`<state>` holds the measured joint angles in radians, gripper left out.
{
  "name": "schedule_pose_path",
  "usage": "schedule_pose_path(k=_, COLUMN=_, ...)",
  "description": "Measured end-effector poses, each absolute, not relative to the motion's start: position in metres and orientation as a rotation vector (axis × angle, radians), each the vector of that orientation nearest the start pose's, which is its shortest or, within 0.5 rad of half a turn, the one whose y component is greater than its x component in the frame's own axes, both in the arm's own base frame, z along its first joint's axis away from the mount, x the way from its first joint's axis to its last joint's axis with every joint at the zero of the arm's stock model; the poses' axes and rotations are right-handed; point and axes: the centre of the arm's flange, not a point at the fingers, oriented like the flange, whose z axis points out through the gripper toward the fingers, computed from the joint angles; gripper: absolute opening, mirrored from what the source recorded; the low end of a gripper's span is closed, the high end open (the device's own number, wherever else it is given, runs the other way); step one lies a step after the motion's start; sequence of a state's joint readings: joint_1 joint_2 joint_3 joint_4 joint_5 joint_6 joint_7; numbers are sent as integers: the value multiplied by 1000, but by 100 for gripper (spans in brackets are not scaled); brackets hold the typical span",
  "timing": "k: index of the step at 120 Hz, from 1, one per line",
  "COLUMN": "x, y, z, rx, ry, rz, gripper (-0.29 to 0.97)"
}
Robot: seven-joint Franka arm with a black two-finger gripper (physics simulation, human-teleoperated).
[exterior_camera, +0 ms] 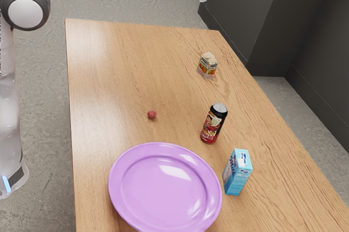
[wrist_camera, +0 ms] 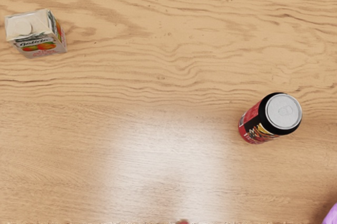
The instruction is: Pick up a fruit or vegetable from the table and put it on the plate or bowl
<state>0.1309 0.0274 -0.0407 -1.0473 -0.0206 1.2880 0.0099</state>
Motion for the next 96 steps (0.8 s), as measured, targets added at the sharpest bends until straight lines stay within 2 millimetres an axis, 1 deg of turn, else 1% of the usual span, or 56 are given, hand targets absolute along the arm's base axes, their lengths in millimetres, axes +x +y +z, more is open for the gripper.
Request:
schedule_pose_path(k=6, x=504, y=42, z=803, rx=-3134, ry=-109, rz=-289, gripper=68)
schedule_pose_path(k=13, x=522, y=39, z=780, rx=-3131, ry=-94, rz=-210, gripper=68)
schedule_pose_path(k=21, x=542, y=30, z=756, rx=-3131, ry=-61, rz=-147, gripper=68)
schedule_pose_path(k=40, x=580, y=20, z=714, rx=-3133, ry=-22, rz=-93, gripper=68)
schedule_pose_path(k=48, x=590, y=16, z=703, rx=-3132, ry=-9, rz=-90, gripper=68)
schedule_pose_path(k=52, x=591, y=14, z=691, rx=-3132, ry=-3, rz=-71, gripper=68)
schedule_pose_path(k=54, x=589, y=13, z=687, rx=-3131, ry=0, rz=-64, gripper=68)
schedule_pose_path(k=61, x=568, y=9, z=660, rx=-3126, ry=7, rz=-12, gripper=68)
schedule_pose_path(k=67, x=540, y=6, z=631, rx=-3121, ry=13, rz=29, gripper=68)
schedule_pose_path(k=71, x=521, y=4, z=615, rx=-3118, ry=18, rz=40, gripper=68)
schedule_pose_path(k=76, x=504, y=7, z=599, rx=-3116, ry=9, rz=40, gripper=68)
schedule_pose_path(k=83, x=492, y=14, z=584, rx=-3115, ry=-9, rz=22, gripper=68)
schedule_pose_path(k=96, x=486, y=17, z=552, rx=-3115, ry=-9, rz=-10, gripper=68)
